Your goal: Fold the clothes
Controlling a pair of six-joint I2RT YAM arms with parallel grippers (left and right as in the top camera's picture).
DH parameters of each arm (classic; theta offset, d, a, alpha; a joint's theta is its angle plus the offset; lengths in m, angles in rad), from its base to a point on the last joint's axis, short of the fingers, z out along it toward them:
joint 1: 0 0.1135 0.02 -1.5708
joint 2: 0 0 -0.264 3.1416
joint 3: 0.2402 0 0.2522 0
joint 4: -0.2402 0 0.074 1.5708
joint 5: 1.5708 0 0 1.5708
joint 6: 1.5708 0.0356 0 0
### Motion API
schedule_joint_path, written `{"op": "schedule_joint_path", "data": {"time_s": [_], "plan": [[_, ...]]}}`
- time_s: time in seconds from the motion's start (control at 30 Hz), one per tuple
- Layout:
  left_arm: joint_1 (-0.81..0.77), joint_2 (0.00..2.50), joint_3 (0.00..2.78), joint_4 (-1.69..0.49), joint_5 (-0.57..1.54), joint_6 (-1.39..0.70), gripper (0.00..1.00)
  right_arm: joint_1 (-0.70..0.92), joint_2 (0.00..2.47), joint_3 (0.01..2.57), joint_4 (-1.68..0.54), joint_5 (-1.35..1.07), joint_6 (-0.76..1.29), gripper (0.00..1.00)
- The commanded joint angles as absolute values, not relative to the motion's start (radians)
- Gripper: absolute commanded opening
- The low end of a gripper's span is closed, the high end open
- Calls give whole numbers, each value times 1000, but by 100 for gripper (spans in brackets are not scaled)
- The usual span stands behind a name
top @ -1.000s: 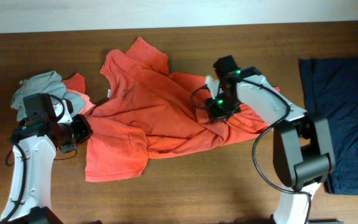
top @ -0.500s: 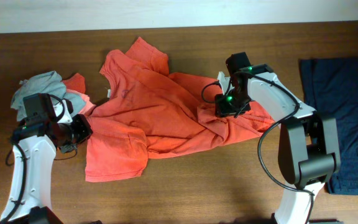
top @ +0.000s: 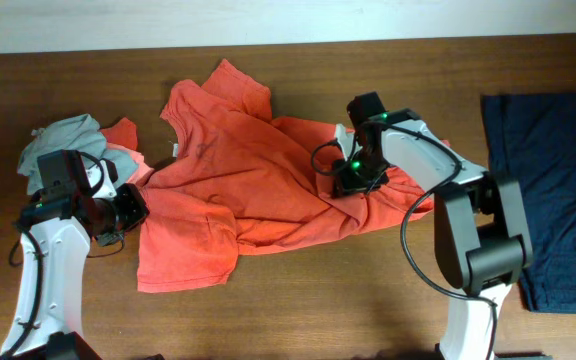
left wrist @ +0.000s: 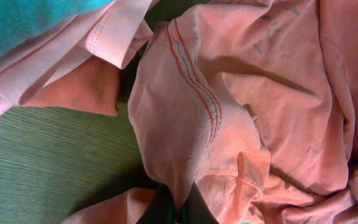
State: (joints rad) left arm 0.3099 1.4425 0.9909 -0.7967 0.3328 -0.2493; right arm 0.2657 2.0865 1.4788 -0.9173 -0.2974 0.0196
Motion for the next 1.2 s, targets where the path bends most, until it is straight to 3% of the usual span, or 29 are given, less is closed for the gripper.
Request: {"op": "schedule_joint_path", "data": {"time_s": [0.0, 0.07, 0.17, 0.33, 0.53, 0.9, 1.17], "plan": [[308, 1434, 986, -794, 325, -229, 1, 268, 2094, 1473, -915, -306, 15, 28], [308, 1434, 986, -794, 325, -229, 1, 268, 2094, 1473, -915, -306, 15, 16], [308, 1434, 986, -794, 325, -229, 1, 268, 2093, 1473, -920, -306, 15, 4], [308, 1434, 986, -794, 326, -229, 1, 266, 2052, 1488, -952, -261, 16, 4], [308, 1422, 1008, -798, 326, -229, 1, 240, 1835, 1673, -1158, 7, 68, 4], [308, 1278, 1047, -835, 326, -229, 1, 17, 1684, 1701, -1342, 1, 68, 4], [308, 1228, 1374, -1075, 326, -229, 1, -93, 1457, 1709, -1399, -41, 60, 4]]}}
